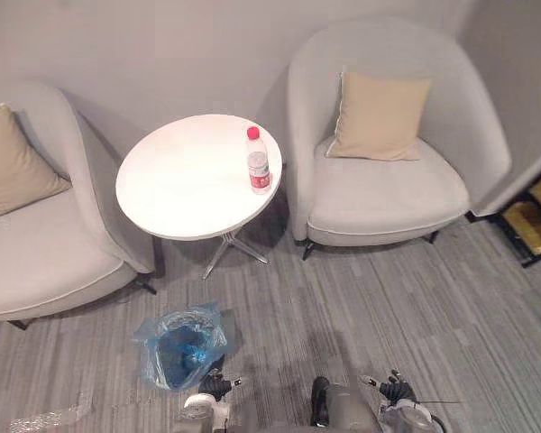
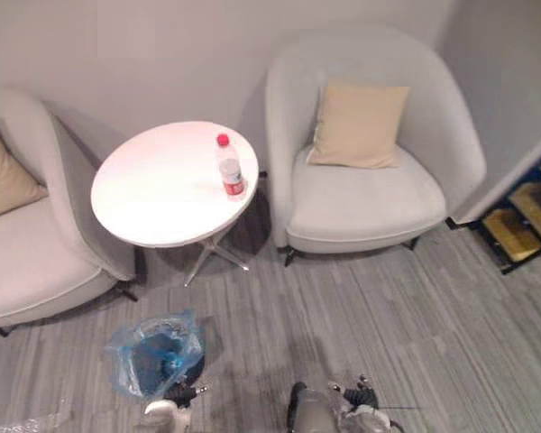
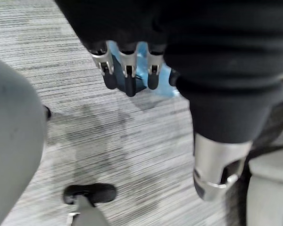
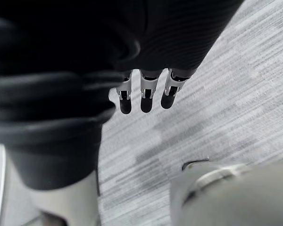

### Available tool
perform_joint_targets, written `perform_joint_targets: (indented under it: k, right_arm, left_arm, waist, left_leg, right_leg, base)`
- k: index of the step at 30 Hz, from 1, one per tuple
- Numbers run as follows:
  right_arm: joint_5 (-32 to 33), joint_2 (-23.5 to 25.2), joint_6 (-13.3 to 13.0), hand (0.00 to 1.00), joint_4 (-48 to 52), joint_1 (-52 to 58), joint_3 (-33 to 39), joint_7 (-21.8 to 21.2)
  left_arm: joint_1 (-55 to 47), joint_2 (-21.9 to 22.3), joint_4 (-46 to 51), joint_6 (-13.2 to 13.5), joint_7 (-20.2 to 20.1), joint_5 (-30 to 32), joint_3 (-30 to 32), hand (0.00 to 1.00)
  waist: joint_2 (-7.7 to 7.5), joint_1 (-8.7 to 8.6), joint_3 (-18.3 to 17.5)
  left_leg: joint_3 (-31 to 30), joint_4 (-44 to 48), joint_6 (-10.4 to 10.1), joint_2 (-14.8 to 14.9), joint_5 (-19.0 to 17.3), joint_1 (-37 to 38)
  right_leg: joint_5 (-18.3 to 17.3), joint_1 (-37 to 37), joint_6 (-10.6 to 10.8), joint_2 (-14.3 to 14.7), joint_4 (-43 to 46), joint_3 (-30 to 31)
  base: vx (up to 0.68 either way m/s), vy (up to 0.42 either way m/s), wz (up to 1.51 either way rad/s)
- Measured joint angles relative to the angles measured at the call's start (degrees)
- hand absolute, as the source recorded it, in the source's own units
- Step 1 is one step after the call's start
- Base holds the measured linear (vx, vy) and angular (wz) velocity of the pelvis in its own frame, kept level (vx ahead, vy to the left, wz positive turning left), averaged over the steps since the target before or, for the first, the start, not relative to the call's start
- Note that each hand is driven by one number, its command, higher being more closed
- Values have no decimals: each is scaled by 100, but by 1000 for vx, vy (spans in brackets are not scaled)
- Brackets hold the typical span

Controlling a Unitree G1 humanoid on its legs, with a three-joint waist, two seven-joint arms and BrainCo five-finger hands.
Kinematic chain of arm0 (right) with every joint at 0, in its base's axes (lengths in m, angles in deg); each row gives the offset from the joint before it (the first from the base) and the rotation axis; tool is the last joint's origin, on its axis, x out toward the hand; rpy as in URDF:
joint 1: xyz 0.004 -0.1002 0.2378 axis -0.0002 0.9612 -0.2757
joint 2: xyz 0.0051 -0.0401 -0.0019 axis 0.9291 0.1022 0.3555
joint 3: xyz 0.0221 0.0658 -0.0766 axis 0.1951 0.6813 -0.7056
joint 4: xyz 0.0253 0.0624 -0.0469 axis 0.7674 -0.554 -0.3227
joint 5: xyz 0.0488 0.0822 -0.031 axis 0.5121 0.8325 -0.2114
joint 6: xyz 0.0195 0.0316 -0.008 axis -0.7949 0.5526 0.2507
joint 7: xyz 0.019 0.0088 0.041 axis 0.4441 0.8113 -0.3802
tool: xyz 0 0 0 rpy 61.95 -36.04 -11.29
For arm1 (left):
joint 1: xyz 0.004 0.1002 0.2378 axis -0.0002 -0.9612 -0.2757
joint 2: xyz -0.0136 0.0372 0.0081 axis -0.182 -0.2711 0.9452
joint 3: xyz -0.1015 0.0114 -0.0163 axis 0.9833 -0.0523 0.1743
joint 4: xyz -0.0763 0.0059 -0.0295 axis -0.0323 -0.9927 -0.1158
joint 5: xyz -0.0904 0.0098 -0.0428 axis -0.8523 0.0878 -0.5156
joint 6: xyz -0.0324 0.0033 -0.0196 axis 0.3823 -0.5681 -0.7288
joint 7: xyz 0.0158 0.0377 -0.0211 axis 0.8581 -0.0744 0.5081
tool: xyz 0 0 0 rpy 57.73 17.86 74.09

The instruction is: Gather rubbish on tea table into small bin, then transfer packed bag to large trash can.

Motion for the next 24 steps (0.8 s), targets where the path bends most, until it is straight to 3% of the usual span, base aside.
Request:
perform_joint_targets:
  k: [2, 5, 7, 8, 9, 11, 13, 14, 16, 19, 20, 22, 24]
  right_arm:
    - [54, 180, -2, 0, 170, 89, -47, 14]
    - [96, 235, -9, 0, 341, 151, -40, 22]
    - [94, 224, -10, 0, 335, 163, -37, 21]
    - [94, 198, 8, 0, 286, 140, -36, 35]
    - [91, 264, 1, 0, 249, 177, -43, 30]
    - [82, 261, -1, 0, 9, 101, -31, 14]
    - [63, 254, 0, 0, -81, 47, -31, 8]
    - [26, 247, -1, 0, -113, 31, -29, 0]
    - [-43, 199, -7, 0, -147, 14, -31, -16]
    - [-179, 185, -10, 0, -222, 6, -35, -40]
    - [-177, 185, -26, 0, -224, 9, -20, -63]
    - [-177, 170, -24, 0, -225, 35, -24, -89]
    - [-176, 158, -25, 0, -183, -48, -34, -120]
  left_arm:
    - [-61, 35, 233, 6, 3, -6, 13, 0]
    - [-83, 81, 407, 10, 4, -15, 10, 0]
    - [-98, 96, 419, 8, 2, -15, -4, 0]
    - [-87, 68, 411, 14, -4, -16, -9, 0]
    - [-75, -9, 326, 13, -2, -16, -51, 0]
    - [-18, -134, 203, 14, -15, -13, -89, 0]
    - [-18, -185, 162, 9, -19, -10, -90, 0]
    - [-24, -247, 75, 12, -19, -9, -95, 0]
    - [-44, -263, -26, 6, -30, -9, -100, 0]
    - [-119, -395, -87, 2, -40, -7, -295, 0]
    - [-164, -458, -150, -6, -35, -9, -382, 0]
    - [-172, -489, -198, -7, -35, -11, -449, 0]
    - [-159, -429, -250, -8, -36, -8, -452, 0]
  waist:
    - [-71, 4, 75]
    - [-69, 31, 73]
    - [-44, 36, 58]
    - [-52, 119, 29]
    - [-213, 140, -34]
    - [-254, 183, -34]
    - [-261, 199, -37]
    - [-252, 200, -40]
    - [-185, 240, -82]
    - [-253, 237, -119]
    - [-254, 156, -162]
    - [-261, 85, -214]
    - [-135, -29, -185]
  left_leg:
    - [525, 525, 300, 248, -177, -471]
    - [886, -184, 396, 215, -229, -880]
    - [919, -1443, 417, -54, -36, -923]
    - [899, -2092, 369, -290, 316, -823]
    - [977, -2473, 427, -508, 438, -648]
    - [952, -2398, 572, -626, 373, -678]
    - [948, -2348, 680, -712, 298, -633]
    - [980, -2372, 688, -773, 220, -508]
    - [967, -2515, 668, -831, -43, -286]
    - [984, -2915, 732, -1034, -112, 182]
    - [917, -3041, 784, -1106, -143, 350]
    - [738, -3112, 767, -1073, -135, 521]
    - [416, -3238, 721, -843, -108, 681]
  right_leg:
    - [-110, 602, -17, 2, -278, -46]
    - [-279, 893, 70, -23, -439, -91]
    - [-377, 948, 209, -62, -425, -87]
    - [-464, 976, 358, -118, -383, 57]
    - [-324, 1086, 524, -207, -712, 125]
    - [9, 1431, 611, -224, -1440, 148]
    - [8, 1513, 614, -303, -1461, 232]
    - [4, 1529, 621, -366, -1326, 368]
    - [-128, 1332, 829, -430, -639, 508]
    - [-233, 581, 1049, -762, 1185, 633]
    - [-359, 376, 954, -836, 1647, 620]
    - [-650, 140, 794, -728, 1743, 512]
    - [-774, -268, 605, -293, 1445, 600]
  base:
    - [220, -45, 5]
    - [158, 53, 8]
    - [191, 138, 1]
    - [314, 157, 3]
    - [327, 148, 2]
    - [333, 140, 7]
    - [243, 138, 3]
    - [229, 154, -2]
    - [212, 153, -13]
    - [185, 86, 0]
    - [201, 21, 34]
    - [258, -58, 50]
    - [268, -152, 74]
